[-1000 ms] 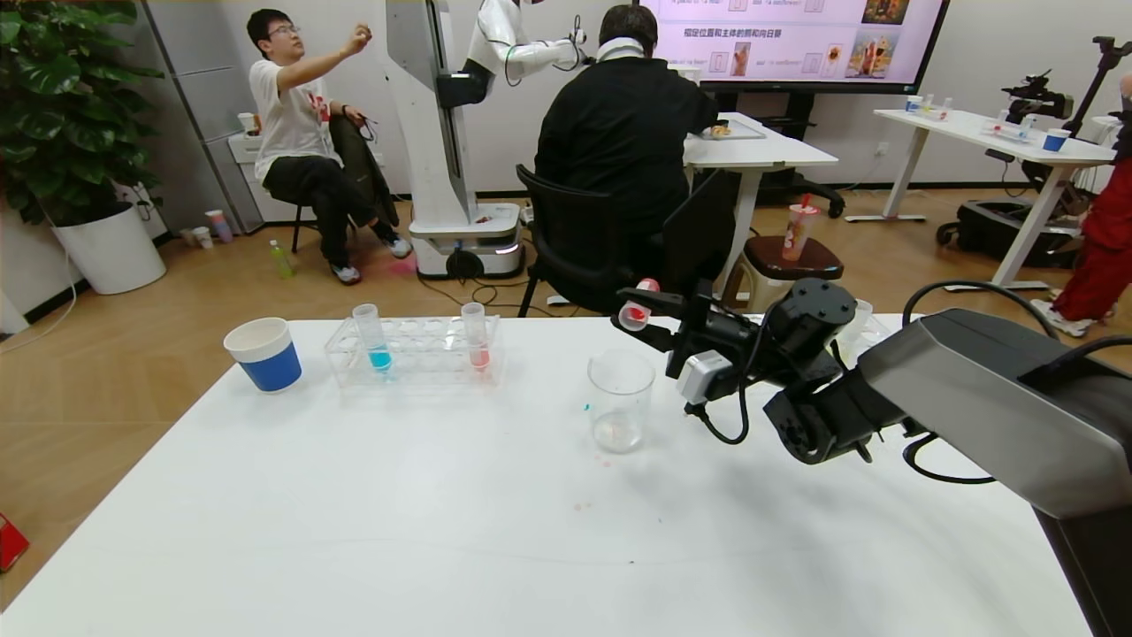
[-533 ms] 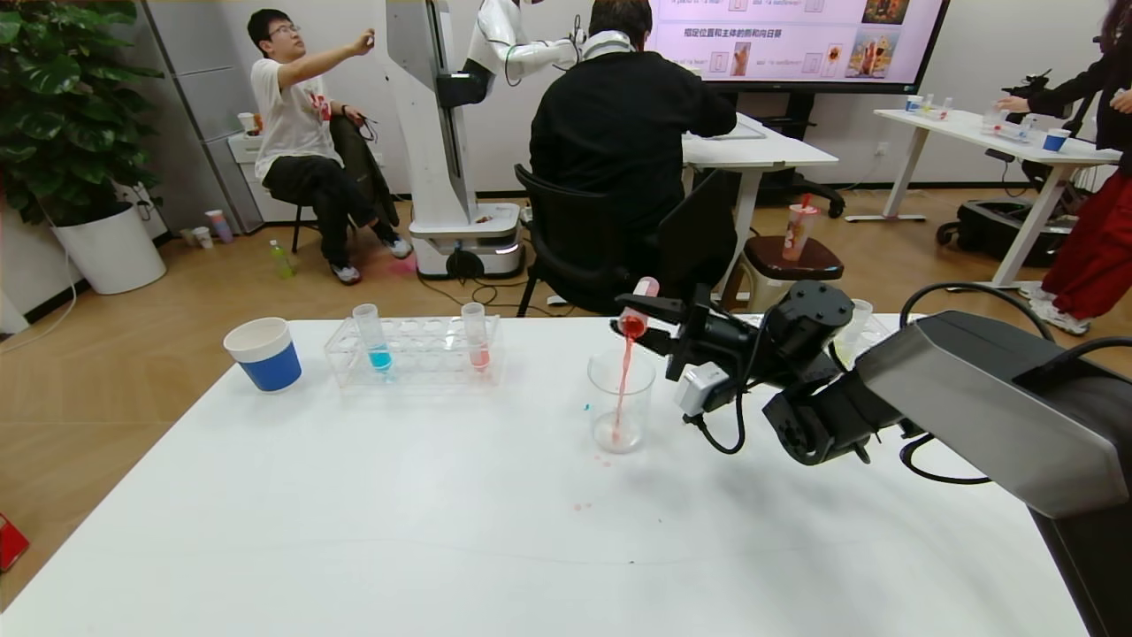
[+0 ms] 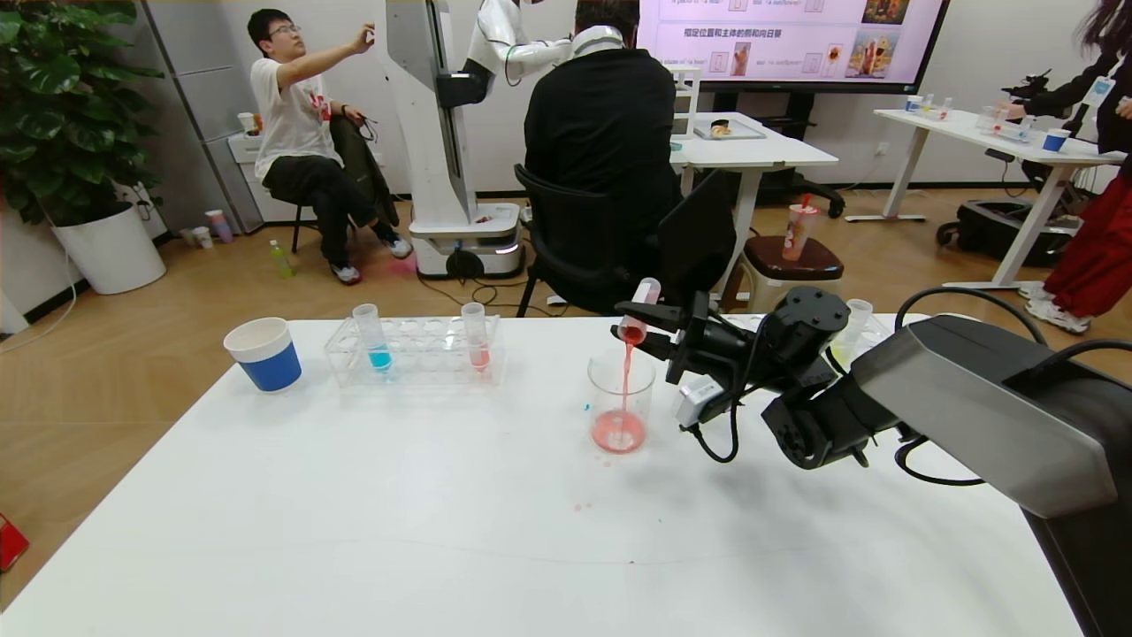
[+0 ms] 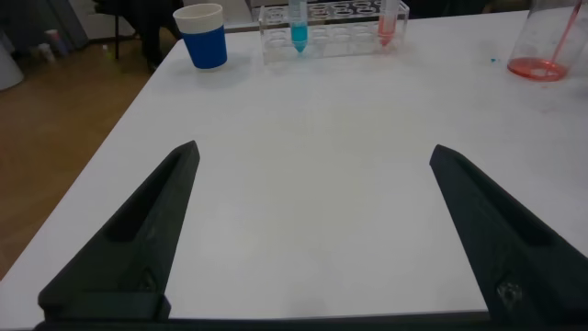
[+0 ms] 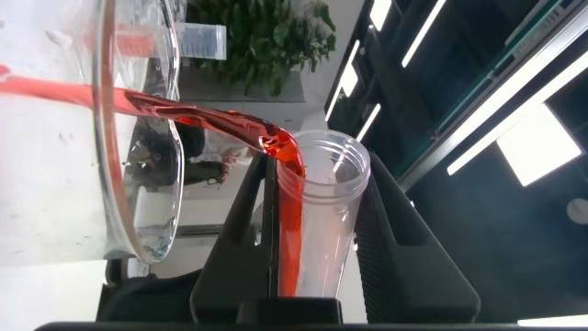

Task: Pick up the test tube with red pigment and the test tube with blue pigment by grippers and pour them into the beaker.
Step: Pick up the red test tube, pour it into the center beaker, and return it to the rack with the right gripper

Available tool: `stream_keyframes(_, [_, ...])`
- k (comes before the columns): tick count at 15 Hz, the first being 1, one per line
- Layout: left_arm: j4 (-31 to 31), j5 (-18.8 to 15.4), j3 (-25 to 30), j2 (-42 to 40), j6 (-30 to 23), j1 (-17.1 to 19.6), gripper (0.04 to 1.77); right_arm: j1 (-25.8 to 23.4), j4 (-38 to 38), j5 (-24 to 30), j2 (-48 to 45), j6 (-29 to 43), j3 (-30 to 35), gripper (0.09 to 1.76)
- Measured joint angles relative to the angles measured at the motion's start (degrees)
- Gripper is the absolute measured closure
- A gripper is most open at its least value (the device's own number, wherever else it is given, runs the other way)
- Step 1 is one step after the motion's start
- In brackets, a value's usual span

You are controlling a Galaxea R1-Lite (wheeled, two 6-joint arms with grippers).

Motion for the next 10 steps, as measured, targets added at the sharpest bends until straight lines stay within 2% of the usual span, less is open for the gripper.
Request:
stream_keyframes(7, [0.0, 0.0, 0.0, 0.0, 0.0, 0.0, 0.06, -0.26, 0.0, 0.38, -0.41, -7.89, -1.49, 1.36])
stream_keyframes(10, [0.0, 0.02, 0.0, 0.0, 0.0, 0.0, 0.06, -0.15, 0.07, 1.32, -0.69, -8.66, -3.21, 1.36])
